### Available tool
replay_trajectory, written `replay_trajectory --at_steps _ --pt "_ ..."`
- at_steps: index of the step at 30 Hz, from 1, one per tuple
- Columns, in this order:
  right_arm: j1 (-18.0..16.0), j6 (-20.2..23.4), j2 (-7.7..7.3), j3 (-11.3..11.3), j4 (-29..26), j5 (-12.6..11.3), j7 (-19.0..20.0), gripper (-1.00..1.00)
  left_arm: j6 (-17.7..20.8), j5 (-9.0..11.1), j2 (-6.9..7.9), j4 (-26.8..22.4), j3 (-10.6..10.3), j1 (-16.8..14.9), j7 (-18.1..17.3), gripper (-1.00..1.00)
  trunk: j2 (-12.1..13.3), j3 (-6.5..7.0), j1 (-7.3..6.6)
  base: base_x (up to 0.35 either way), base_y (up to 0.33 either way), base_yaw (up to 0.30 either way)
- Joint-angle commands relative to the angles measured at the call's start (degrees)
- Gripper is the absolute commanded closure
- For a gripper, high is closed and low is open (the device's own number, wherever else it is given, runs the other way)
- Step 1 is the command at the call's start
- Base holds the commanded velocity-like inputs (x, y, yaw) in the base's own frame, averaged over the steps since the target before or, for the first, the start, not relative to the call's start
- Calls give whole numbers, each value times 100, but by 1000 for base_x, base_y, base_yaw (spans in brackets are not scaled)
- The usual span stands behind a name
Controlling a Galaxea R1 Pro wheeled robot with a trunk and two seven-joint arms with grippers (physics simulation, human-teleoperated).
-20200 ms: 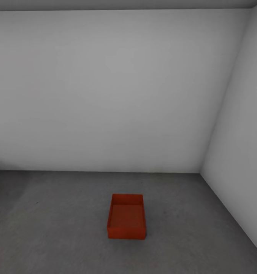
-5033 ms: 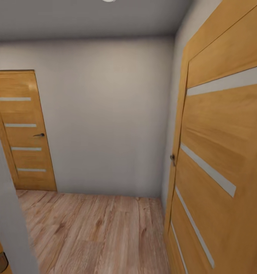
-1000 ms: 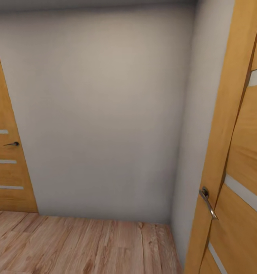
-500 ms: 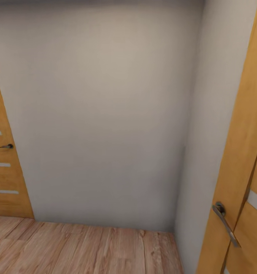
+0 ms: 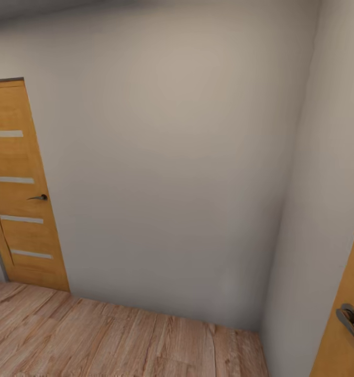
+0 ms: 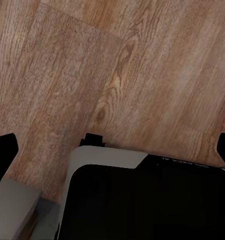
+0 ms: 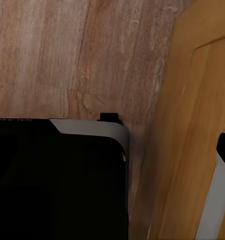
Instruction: Move the two storage containers from the living room to the garage. In the garage, place one container on the floor and stack the other container on top of it (either order is fine).
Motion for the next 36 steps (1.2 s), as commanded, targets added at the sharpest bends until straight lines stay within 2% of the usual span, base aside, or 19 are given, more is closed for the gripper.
replay_trajectory --at_steps 1,10,28,36 --pt "-5 -32 1 48 18 -57 -1 -100 21 59 -1 1 20 -2 5 -100 -4 -2 2 4 0 267" --pt "-4 -31 1 48 18 -57 -1 -100 21 55 -7 1 21 -2 2 -100 -4 -2 2 57 7 267" --pt "-6 -32 -2 48 18 -57 -1 -100 21 55 -10 1 21 -2 2 -100 -4 -2 2 296 96 267" --pt "-6 -32 -7 48 18 -57 -1 -100 21 56 -2 1 21 -2 3 -100 -4 -2 2 261 2 267"
